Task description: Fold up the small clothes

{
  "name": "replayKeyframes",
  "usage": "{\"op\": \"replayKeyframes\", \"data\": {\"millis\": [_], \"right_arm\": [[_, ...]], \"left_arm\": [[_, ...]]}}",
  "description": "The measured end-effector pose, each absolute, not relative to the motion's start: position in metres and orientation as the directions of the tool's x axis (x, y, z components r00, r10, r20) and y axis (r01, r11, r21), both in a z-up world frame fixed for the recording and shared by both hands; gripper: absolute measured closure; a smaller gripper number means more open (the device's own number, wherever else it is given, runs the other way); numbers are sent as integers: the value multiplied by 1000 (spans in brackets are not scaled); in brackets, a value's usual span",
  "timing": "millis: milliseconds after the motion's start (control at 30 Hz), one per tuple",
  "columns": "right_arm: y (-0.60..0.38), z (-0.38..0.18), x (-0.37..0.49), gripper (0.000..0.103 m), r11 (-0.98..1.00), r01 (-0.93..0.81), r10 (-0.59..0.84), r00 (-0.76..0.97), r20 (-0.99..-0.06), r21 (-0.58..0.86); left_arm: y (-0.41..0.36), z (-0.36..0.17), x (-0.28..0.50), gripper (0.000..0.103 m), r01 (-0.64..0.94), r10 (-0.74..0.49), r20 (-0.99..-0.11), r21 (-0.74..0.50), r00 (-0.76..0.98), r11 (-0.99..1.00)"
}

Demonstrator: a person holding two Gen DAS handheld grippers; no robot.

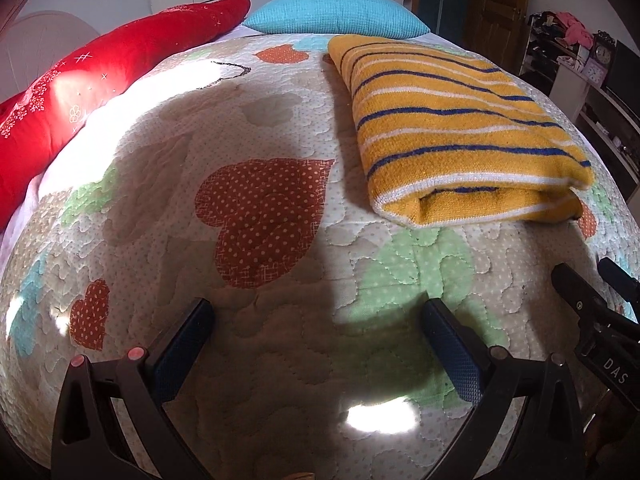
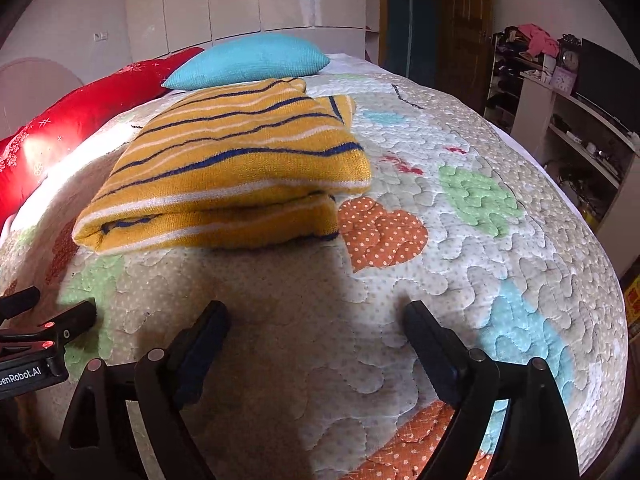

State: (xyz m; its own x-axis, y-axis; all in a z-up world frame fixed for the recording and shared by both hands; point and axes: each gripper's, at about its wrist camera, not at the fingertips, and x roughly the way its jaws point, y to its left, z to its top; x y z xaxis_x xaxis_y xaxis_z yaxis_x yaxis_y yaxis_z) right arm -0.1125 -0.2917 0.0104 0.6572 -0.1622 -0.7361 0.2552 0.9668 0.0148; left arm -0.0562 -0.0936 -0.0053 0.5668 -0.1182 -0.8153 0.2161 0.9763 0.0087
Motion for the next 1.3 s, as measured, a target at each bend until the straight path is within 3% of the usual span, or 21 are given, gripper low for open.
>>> {"op": "replayKeyframes", "data": {"millis": [467,1300], "right_arm": [[-289,5,-115,1,968,248,-154,691,-706,32],[-285,2,-110,0,962,274,-201,670,-714,-13]], "left_arm": [[-90,-7,-50,0,212,-137,-830,-23,541,977],[-91,-6,-42,0,187,-113,-856,-19,504,982]]}}
